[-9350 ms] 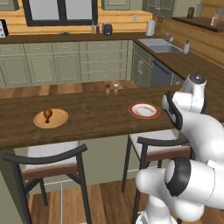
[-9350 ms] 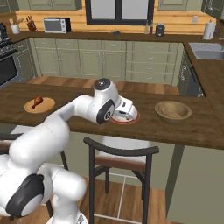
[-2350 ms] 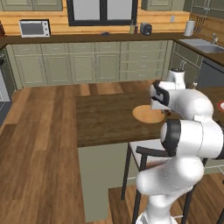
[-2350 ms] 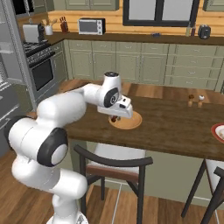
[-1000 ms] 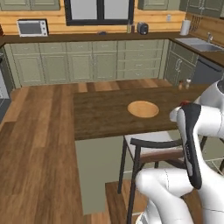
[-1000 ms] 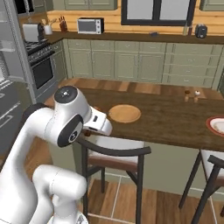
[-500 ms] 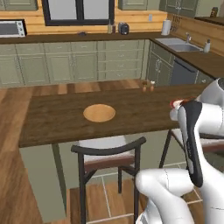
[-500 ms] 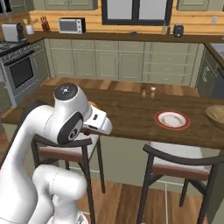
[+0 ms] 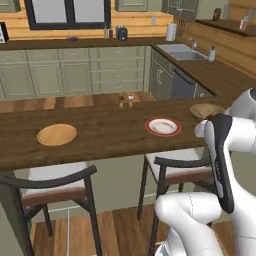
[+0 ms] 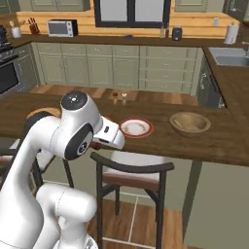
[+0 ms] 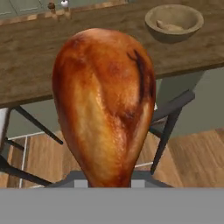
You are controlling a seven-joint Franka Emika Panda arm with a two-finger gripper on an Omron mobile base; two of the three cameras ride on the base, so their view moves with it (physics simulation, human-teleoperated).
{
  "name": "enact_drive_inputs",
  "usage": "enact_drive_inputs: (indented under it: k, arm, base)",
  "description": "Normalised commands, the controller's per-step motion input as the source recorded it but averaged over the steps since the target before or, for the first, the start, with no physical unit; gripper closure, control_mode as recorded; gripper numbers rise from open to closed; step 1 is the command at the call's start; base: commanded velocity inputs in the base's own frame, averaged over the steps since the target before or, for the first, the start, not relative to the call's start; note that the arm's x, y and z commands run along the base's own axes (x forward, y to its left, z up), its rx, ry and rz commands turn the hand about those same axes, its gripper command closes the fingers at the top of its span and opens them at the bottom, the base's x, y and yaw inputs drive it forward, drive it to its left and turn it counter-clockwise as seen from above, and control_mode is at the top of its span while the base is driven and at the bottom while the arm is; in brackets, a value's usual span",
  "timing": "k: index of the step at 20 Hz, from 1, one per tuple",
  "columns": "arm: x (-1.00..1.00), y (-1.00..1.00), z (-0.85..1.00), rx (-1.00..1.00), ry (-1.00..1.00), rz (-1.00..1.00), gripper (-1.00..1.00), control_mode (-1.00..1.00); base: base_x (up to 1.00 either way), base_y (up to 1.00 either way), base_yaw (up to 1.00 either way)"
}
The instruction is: Pick the chicken drumstick and sweet potato from their plates and place them in the bowl. Then put the bowl in the fridge.
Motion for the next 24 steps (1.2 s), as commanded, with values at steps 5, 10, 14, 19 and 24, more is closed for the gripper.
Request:
enact_drive_inputs:
  k: [5,10,14,19,24]
  arm:
    - [0.00,0.00,0.00,0.00,0.00,0.00,1.00,1.00]
    - [0.00,0.00,0.00,0.00,0.00,0.00,1.00,1.00]
    - [0.00,0.00,0.00,0.00,0.00,0.00,1.00,1.00]
    - [0.00,0.00,0.00,0.00,0.00,0.00,1.00,1.00]
    - [0.00,0.00,0.00,0.00,0.00,0.00,1.00,1.00]
  base:
    - [0.00,-1.00,0.00]
    - [0.40,-0.98,0.00]
    - [0.96,-0.22,0.00]
    - [1.00,0.07,0.02]
    - [-0.16,-0.83,0.16]
